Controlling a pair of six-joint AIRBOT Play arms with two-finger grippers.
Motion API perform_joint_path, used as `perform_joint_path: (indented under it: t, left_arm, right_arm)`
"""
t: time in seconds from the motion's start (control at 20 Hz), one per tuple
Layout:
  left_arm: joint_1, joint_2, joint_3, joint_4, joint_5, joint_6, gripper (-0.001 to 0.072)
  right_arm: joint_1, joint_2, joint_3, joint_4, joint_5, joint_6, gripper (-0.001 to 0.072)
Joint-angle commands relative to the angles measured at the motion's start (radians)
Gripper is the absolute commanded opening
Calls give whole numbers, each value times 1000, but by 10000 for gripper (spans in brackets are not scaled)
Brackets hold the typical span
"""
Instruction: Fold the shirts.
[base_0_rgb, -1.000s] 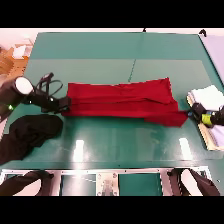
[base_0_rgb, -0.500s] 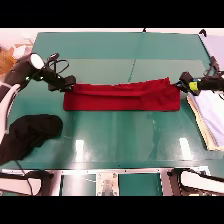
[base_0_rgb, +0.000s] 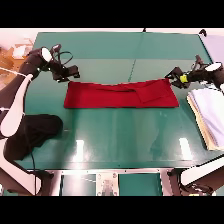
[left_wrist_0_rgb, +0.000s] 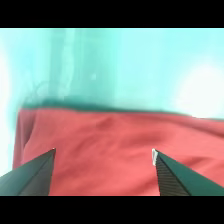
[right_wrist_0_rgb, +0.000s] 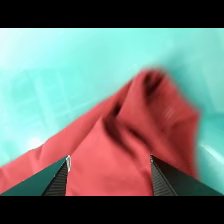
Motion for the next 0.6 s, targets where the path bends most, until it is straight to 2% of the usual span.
perform_joint_path:
  t: [0.0,0.1,0.15,0.2,0.25,0.3,0.55]
  left_arm:
    - [1,-11,138,95,-137,25,718]
    - [1,-8,206,133,-233,25,716]
    - [1,-8,222,130,-259,24,715]
    - [1,-8,230,129,-281,24,557]
    - [1,-8,230,125,-303,25,156]
    - [0,-9,230,125,-320,24,62]
    - [-1,-9,230,-10,-325,59,59]
  right_arm:
    - [-92,-34,103,8,176,-131,560]
    - [-151,-47,104,10,235,-190,568]
    - [-169,-63,104,10,267,-215,610]
    - [-180,-83,104,11,302,-230,615]
    - [-183,-110,105,11,338,-254,619]
    - [-183,-138,106,18,368,-272,649]
    - [-168,-260,107,198,460,-359,648]
